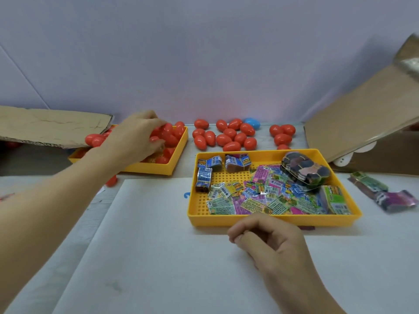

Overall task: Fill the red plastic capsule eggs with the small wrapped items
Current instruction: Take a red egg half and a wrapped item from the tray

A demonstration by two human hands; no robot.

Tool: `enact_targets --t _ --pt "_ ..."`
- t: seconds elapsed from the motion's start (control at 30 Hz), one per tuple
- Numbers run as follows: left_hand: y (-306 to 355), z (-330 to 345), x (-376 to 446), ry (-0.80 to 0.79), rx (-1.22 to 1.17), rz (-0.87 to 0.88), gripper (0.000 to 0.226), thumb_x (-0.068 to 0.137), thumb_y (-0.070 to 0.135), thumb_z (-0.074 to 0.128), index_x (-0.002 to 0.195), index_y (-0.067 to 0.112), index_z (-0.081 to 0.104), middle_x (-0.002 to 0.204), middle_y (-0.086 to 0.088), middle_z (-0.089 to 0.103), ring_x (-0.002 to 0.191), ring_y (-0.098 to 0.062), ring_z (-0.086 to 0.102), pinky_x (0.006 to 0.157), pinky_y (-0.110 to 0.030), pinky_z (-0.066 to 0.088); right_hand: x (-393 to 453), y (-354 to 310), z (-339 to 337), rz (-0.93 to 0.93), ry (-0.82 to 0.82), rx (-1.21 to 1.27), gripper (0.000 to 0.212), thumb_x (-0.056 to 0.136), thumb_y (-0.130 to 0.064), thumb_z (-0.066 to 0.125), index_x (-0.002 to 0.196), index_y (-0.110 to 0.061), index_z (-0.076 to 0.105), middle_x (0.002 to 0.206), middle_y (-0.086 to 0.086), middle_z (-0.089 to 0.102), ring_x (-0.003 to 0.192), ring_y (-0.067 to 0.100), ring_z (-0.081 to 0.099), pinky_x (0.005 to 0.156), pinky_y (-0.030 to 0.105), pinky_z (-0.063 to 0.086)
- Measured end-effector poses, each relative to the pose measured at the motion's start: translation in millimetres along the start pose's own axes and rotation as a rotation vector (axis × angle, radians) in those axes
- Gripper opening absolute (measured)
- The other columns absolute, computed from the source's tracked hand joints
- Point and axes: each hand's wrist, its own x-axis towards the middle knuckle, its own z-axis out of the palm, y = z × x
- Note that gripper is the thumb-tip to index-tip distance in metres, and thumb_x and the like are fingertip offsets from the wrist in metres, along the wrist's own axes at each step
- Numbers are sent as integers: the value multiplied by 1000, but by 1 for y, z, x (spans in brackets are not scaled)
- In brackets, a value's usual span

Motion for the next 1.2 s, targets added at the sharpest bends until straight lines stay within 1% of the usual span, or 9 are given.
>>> enact_targets --t 0.13,0.27,0.4,0.6,0.7,0.77,0.87,1.03,1.2 --pt "43 -22 -30 290 -385 -17 43 83 2 76 125 7 66 103 -3 69 80 -7 63 74 -19 52 -1 -1 -1 7 -23 47 15 69 -18 61 71 -23 75 62 8 65 46 2 44 47 11 33" --pt "124 -32 -88 186 -871 156 54 77 -13 67 115 25 68 101 13 69 91 -3 68 76 -16 55 -1 -7 -1 32 40 281 21 79 -38 62 85 -22 74 64 15 68 37 11 35 37 16 29" --pt "183 -15 -135 131 -1227 18 61 69 -15 59 112 26 72 100 2 63 78 -12 68 63 -21 54 -7 -11 -5 13 26 255 46 80 -60 57 77 -15 69 51 15 60 30 13 34 35 13 26" --pt "196 -8 -151 144 -1394 -233 62 75 -3 58 117 43 67 95 3 65 67 -18 66 51 -32 55 -10 -16 -14 8 53 74 45 85 -53 65 71 -11 70 47 7 56 33 4 40 39 11 33" --pt "190 -13 -153 53 -1533 -378 17 82 28 59 95 25 71 71 -6 62 36 -18 47 35 -18 36 -8 -15 -15 -33 3 78 30 89 -46 62 78 -22 75 53 7 55 39 4 39 41 12 32" --pt "186 -13 -151 -49 -1600 -447 52 79 60 51 76 10 67 58 -14 59 30 -18 41 35 -14 30 -8 -13 -14 -41 -66 31 28 89 -46 56 81 -27 74 55 3 55 44 1 41 45 10 32" --pt "182 -13 -146 -94 -1612 -531 72 77 75 50 62 5 63 49 -18 57 28 -18 42 33 -13 28 -8 -10 -14 -42 -146 -20 28 89 -44 55 101 -29 76 60 0 56 49 0 46 48 9 34" --pt "183 -9 -145 -7 -1677 -496 35 82 48 75 75 13 70 50 -12 58 35 -22 52 35 -23 41 -7 -7 -18 -52 -205 20 41 88 -17 61 123 -37 67 68 -9 62 54 0 54 48 10 41" --pt "185 -12 -149 60 -1740 -346 23 74 30 77 97 28 76 75 -6 71 57 -17 66 48 -31 55 -3 -9 -17 -11 -61 101 35 83 -52 57 87 -22 75 60 5 62 39 11 43 37 11 32"
